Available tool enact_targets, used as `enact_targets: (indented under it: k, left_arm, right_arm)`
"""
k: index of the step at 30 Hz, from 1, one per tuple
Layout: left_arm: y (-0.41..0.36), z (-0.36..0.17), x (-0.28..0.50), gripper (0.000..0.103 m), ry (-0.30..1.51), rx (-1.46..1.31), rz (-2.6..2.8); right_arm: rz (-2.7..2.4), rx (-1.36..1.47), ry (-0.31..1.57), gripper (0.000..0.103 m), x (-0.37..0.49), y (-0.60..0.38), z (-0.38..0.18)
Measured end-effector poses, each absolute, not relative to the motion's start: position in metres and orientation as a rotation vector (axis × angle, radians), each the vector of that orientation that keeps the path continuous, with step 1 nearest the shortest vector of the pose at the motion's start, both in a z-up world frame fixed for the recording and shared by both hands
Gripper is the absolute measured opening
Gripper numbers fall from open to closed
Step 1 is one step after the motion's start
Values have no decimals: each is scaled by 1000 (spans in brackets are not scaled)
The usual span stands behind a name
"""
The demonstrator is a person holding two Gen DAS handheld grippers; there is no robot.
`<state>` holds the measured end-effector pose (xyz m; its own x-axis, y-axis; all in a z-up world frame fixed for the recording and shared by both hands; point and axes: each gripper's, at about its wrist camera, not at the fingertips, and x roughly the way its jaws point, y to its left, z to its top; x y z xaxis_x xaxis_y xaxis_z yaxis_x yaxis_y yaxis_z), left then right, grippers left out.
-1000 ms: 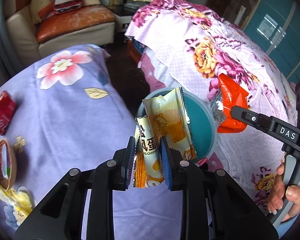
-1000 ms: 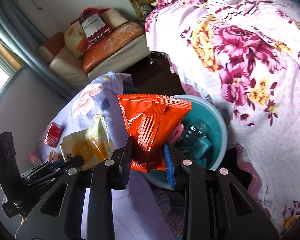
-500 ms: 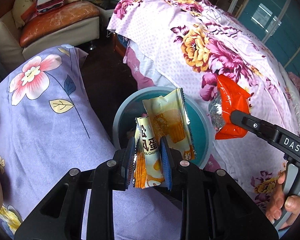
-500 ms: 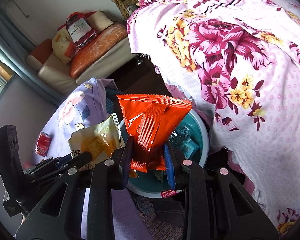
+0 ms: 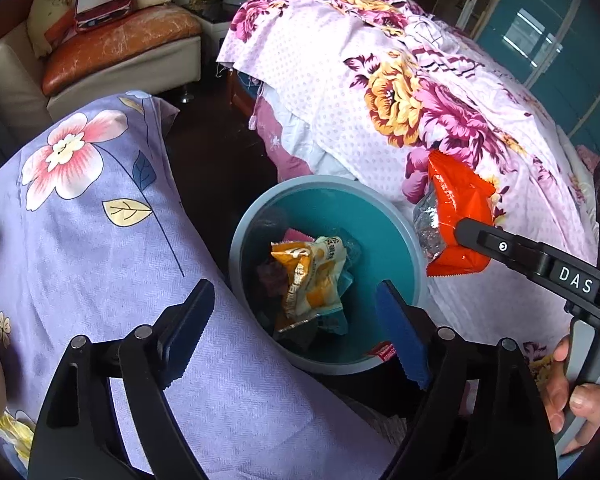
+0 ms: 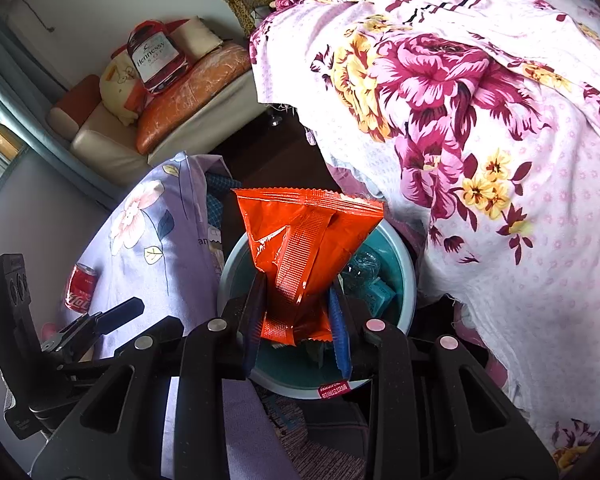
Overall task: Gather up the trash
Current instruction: 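Open the left gripper over the bin, then open the right gripper, then grasp the white egg-shaped plastic container in the woven bowl with the left gripper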
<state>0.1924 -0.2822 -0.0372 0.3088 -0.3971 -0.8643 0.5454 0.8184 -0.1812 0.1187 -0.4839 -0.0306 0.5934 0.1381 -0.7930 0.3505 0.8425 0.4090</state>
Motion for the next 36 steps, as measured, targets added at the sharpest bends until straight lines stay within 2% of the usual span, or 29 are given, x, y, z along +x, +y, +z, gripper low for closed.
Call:
enact_targets:
  k: [4, 7, 9, 12, 16, 36]
  left_arm:
    - [-271, -38, 192, 90, 1098, 136, -611]
    - [-261, -39, 194, 90, 1108, 104, -603]
    - [-256, -38, 195, 90, 1111, 91, -599]
    - [-249, -38, 196, 91, 1113, 77, -594]
    - [-243, -36, 194, 93, 1108, 64, -586]
    - [-184, -25, 178, 93, 1096, -8, -553]
  right_arm:
    - [-132, 570, 954, 30, 121, -480, -33]
    - [-128, 557, 975, 40, 125, -475, -36]
    - [-128, 552, 986, 42, 126, -471, -39]
    - [-133, 556, 1004, 58, 127, -468, -42]
    - [-139, 559, 1013, 72, 127, -465, -42]
    - [-134, 491, 1045, 75, 122, -422, -21]
